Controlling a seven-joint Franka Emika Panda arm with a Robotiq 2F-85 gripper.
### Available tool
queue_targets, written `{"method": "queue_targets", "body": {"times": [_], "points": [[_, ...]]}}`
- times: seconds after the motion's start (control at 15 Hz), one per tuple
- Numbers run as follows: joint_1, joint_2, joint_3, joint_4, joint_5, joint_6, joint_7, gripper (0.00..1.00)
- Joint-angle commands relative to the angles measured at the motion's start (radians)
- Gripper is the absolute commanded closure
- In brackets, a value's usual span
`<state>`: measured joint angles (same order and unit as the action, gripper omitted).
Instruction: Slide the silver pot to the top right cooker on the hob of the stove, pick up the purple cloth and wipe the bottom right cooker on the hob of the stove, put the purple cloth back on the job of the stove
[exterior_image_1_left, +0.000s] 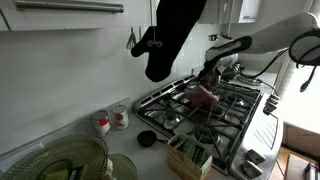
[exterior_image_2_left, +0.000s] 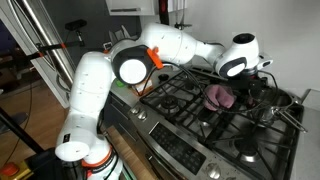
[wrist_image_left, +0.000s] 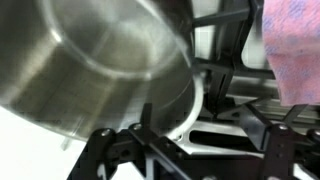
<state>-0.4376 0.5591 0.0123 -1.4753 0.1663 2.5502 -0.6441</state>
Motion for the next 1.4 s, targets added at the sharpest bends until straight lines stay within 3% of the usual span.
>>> {"method": "queue_targets", "body": {"times": [0.0, 0.2, 0.6, 0.93, 1.13, 1.33], "points": [[0.012, -0.078, -0.003, -0.081, 0.005, 0.126, 0.010, 0.00], [0.042, -0.138, -0.021, -0.130, -0.003, 0.165, 0.109, 0.00], [0.191, -0.307, -0.135, -0.307, -0.110, 0.012, 0.537, 0.00], [0.290, -0.407, -0.167, -0.410, -0.212, -0.192, 0.829, 0.00], [0.297, -0.416, -0.145, -0.430, -0.141, -0.304, 0.872, 0.00], [0.284, -0.395, -0.134, -0.449, -0.030, -0.311, 0.827, 0.00]]}}
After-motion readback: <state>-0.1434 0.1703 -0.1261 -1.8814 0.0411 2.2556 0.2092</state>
